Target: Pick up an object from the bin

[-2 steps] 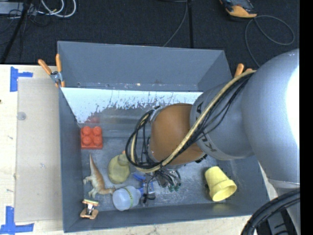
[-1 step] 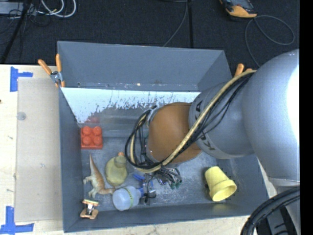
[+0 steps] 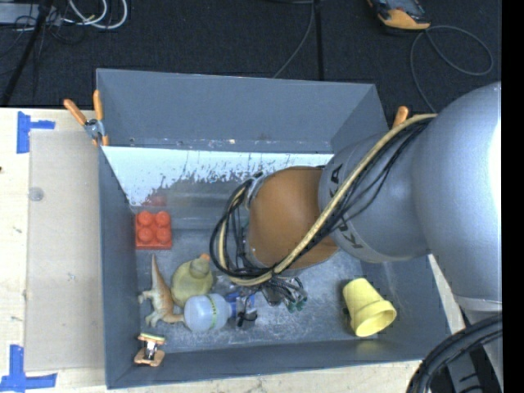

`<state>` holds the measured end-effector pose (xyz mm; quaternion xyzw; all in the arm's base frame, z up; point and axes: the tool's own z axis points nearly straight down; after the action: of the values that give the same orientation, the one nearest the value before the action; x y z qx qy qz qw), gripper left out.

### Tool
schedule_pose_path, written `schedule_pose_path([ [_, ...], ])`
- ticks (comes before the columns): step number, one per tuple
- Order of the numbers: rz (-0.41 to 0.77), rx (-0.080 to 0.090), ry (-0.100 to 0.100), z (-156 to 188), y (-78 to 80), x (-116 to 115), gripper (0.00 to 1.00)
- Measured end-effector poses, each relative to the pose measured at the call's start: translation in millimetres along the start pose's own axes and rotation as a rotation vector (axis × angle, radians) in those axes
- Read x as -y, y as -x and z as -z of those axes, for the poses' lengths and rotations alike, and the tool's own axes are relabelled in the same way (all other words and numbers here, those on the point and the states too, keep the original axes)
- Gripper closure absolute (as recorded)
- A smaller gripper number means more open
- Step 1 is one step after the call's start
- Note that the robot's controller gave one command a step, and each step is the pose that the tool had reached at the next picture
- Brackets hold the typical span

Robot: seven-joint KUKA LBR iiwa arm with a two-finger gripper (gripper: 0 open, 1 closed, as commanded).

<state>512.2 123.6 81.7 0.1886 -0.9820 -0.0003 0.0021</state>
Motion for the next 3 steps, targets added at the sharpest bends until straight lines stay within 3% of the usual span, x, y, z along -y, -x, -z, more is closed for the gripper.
schedule_pose_path([
  [1, 0.000, 0.000, 0.000, 0, 0.0, 0, 1.00],
  [3, -0.073, -0.002, 0.002, -10, 27.1, 17, 1.00],
])
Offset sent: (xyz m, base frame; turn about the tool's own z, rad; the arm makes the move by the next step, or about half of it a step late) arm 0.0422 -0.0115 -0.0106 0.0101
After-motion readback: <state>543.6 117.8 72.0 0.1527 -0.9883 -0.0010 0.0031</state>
